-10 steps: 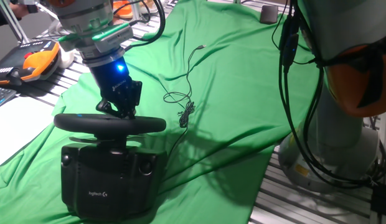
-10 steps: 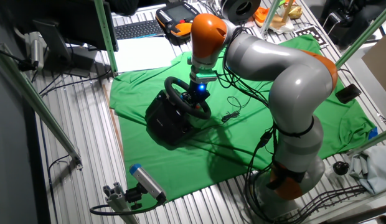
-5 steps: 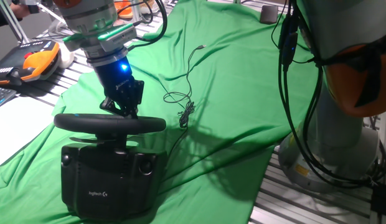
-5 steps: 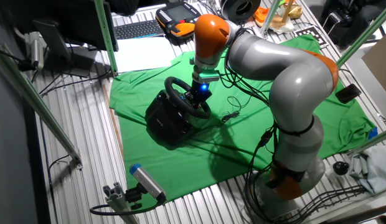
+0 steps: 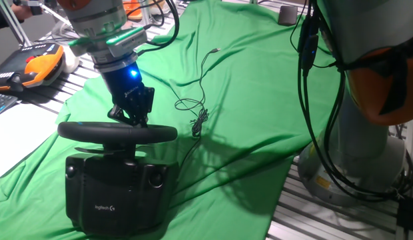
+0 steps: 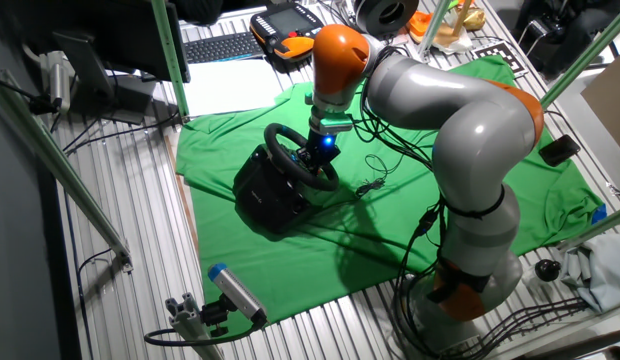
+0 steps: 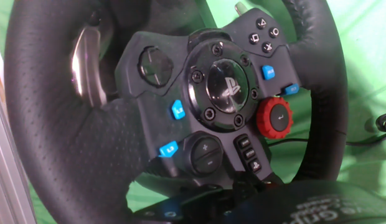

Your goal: Rotate the steering wheel 90 degrees counterclockwise

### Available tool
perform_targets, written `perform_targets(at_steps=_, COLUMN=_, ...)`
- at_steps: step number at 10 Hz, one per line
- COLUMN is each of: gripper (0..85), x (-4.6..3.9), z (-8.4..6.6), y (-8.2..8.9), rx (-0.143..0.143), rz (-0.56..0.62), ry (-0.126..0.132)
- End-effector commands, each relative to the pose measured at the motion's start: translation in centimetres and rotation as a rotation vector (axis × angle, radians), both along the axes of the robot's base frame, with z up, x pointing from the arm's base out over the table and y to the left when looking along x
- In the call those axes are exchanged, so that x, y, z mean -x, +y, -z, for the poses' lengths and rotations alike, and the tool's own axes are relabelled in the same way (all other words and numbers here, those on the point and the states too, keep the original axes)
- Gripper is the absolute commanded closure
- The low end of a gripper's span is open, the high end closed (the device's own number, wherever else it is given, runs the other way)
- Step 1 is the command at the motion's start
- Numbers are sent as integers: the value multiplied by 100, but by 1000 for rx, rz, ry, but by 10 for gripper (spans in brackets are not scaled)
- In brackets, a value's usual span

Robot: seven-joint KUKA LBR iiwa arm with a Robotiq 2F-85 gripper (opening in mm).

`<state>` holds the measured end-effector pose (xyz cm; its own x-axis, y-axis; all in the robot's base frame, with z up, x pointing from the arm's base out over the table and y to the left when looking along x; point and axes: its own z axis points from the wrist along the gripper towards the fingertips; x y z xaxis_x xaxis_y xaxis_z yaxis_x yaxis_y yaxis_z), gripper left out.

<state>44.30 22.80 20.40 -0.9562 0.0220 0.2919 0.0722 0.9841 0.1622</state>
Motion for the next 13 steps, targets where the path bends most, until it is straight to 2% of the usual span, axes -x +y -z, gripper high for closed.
perform_targets(at_steps=1, gripper=850, x=0, z=3, y=-1, rx=0, rz=-1, ry=-1)
perform_targets(at_steps=5, gripper=850, x=-6, z=41, y=-38, rx=5, rz=-18, ry=-6)
perform_targets(at_steps=9, gripper=850, x=43, z=42, y=-44, rx=20, rz=-25, ry=-2)
perform_targets(at_steps=10, gripper=850, x=47, z=40, y=-31, rx=29, rz=-27, ry=12)
perform_targets(at_steps=13, gripper=850, x=55, z=29, y=-12, rx=36, rz=-20, ry=18)
